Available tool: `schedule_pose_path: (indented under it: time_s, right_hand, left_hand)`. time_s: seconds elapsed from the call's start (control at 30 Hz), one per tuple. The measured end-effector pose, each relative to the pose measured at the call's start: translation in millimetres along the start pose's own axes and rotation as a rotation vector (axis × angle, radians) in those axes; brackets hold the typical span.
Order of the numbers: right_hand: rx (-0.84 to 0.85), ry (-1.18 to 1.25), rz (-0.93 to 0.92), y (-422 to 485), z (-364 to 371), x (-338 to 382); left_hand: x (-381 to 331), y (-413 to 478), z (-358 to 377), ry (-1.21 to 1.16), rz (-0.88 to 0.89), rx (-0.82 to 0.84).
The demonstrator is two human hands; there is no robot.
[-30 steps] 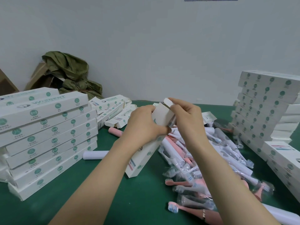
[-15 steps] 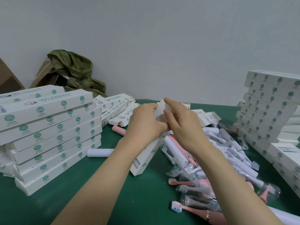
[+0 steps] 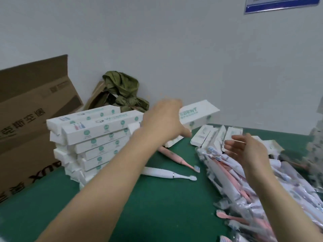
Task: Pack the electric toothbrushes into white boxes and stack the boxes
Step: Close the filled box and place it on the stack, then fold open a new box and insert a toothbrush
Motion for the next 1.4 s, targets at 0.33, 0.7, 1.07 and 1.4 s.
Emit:
schedule_pose_path:
  time_s: [0.33,0.7,1.07,1.4]
  right_hand:
    - [0.245,-0.750,-0.096,-13.0,19.8,-46.8]
    - [0.387,-1.159,-0.145,-19.1,24.7,-59.6]
    - [0.416,-1.266,-0.130,-21.2,23.1,-65.1]
    - [0.429,-1.277,-0.140,-22.0,25.2,-66.0]
  left_hand:
    - [126.9,17.0,-65.9,0.181,-0.388,0.297]
    - [152.0,11.2,-31.4,0.148,-0.377,0.335]
    - [163.8,17.3,-29.9,0.107,-0.378,0.378]
    - [156.7,23.1,-29.4,0.389,-0.316,0.300]
Point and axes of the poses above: each hand's wrist, its own y-axis towards the middle knuckle, its own z-axis out of the palm, x = y × z, the point moved 5 cm from there along y, towards the middle knuckle, and after that the axes turned 9 degrees about y, right-handed, at the moved point
